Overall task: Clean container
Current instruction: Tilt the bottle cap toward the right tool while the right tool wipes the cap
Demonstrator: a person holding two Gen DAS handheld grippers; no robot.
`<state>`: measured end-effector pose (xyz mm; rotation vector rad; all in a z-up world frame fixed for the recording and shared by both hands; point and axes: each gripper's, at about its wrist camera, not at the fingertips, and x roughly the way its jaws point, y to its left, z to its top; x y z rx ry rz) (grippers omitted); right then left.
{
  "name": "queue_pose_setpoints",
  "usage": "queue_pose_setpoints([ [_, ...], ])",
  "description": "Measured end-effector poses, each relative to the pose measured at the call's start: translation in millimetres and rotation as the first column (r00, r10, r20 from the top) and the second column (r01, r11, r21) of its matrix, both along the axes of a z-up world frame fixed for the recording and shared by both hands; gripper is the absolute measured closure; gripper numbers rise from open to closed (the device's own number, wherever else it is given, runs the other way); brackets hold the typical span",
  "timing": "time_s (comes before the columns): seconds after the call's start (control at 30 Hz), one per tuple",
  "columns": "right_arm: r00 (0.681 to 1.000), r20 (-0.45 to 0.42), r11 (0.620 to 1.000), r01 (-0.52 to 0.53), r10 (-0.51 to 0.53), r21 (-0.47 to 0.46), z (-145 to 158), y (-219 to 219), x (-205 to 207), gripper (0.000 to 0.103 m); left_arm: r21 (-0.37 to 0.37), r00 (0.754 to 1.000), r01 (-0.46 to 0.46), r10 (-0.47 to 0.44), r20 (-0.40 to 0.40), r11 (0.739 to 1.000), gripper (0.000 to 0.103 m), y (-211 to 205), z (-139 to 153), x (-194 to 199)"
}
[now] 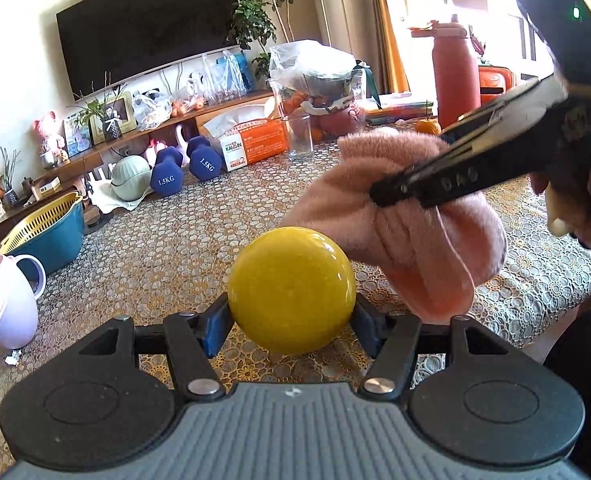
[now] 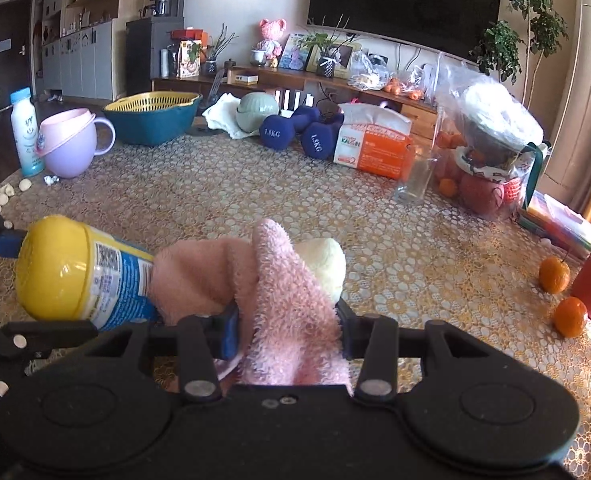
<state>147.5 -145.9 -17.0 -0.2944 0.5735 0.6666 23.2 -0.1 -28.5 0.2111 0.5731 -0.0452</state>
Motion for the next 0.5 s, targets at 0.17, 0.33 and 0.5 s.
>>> queue_pose_setpoints([
  [0.17, 0.997, 0.047, 0.992, -0.066, 0.061, 0.111, 40.9, -2.3, -6.0, 0.059, 0.001, 1.0, 0.001, -0.001, -0.006, 1.0, 0.041, 0.4, -1.0, -2.2],
  [0.33, 0.983, 0.096, 0.982, -0.167, 0.158, 0.088, 57.3, 38.3, -3.3, 0.059, -0.013, 1.0, -0.008, 0.007, -0.025, 1.0, 0.041, 4.9, -5.6, -9.5],
  [0.5, 0.961, 0.069, 0.962, -0.271, 0.269, 0.018, 45.0, 84.1, 0.0, 0.059, -0.025, 0.999, -0.007, 0.006, -0.04, 1.0, 0.041, 7.7, -7.8, -11.8],
])
